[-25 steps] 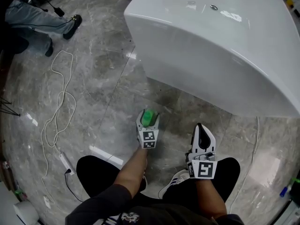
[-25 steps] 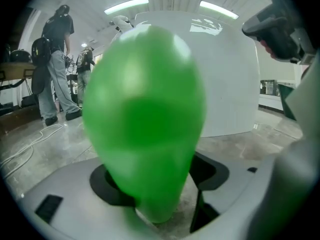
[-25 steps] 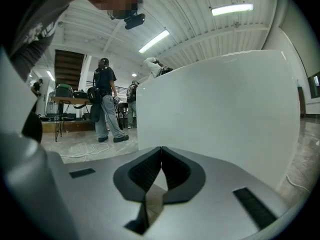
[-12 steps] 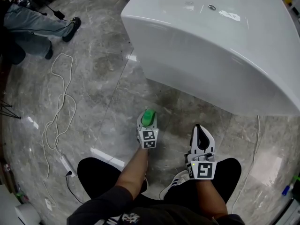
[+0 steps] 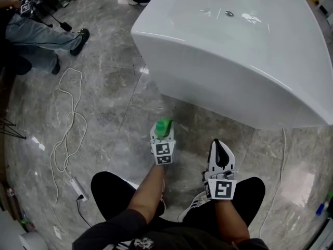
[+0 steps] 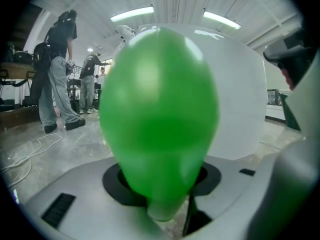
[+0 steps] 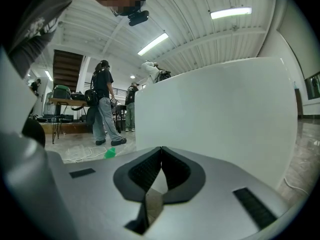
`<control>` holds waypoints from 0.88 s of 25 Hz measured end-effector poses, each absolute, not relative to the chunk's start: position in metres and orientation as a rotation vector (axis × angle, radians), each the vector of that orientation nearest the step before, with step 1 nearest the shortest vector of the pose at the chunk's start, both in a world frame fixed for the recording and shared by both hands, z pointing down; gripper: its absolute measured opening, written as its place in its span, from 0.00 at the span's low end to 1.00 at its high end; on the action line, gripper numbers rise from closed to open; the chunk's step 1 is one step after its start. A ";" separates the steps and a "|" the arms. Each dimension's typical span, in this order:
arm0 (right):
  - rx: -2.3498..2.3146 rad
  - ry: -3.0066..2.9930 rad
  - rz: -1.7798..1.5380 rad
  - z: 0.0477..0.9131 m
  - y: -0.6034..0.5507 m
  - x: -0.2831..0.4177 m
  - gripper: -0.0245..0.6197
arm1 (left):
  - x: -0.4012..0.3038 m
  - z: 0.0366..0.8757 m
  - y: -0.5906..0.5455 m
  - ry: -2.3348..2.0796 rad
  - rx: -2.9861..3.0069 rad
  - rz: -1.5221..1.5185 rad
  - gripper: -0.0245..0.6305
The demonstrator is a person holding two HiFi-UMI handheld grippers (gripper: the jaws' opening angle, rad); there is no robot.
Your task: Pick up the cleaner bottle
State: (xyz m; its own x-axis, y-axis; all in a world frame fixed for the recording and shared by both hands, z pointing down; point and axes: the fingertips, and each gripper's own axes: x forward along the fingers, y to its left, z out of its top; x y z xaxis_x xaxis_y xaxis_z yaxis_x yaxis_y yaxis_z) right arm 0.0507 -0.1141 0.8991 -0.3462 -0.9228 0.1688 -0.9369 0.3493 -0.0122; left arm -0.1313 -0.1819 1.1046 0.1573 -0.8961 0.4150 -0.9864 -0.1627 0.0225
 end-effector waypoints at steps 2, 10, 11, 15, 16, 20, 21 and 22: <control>1.737 -2.452 0.152 0.887 -0.112 0.057 0.06 | -0.130 1.081 -0.185 -1.815 2.172 0.431 0.32; 1.843 -2.396 0.158 0.778 -0.113 0.067 0.06 | -0.118 0.907 -0.202 -1.773 2.297 0.295 0.32; 1.850 -2.394 0.161 0.757 -0.114 0.068 0.06 | -0.116 0.878 -0.204 -1.769 2.314 0.278 0.32; 1.872 -2.377 0.153 0.659 -0.114 0.079 0.06 | -0.102 0.752 -0.208 -1.764 2.371 0.246 0.32; 1.881 -2.372 0.149 0.631 -0.112 0.083 0.06 | -0.098 0.719 -0.207 -1.761 2.385 0.240 0.32; 1.916 -2.348 0.137 0.521 -0.105 0.098 0.06 | -0.086 0.591 -0.200 -1.748 2.412 0.220 0.32; 1.923 -2.340 0.133 0.493 -0.104 0.103 0.06 | -0.083 0.560 -0.199 -1.748 2.407 0.205 0.32; 1.927 -2.331 0.130 0.465 -0.102 0.109 0.06 | -0.079 0.529 -0.197 -1.751 2.397 0.187 0.32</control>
State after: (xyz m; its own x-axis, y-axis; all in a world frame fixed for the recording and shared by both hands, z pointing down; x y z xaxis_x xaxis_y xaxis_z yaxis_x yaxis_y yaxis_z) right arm 0.1087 -0.1025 0.4654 -0.1854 -0.9723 0.1421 -0.9821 0.1883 0.0069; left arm -0.0793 -0.1969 0.5293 0.3041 -0.9317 0.1987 -0.9526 -0.2980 0.0606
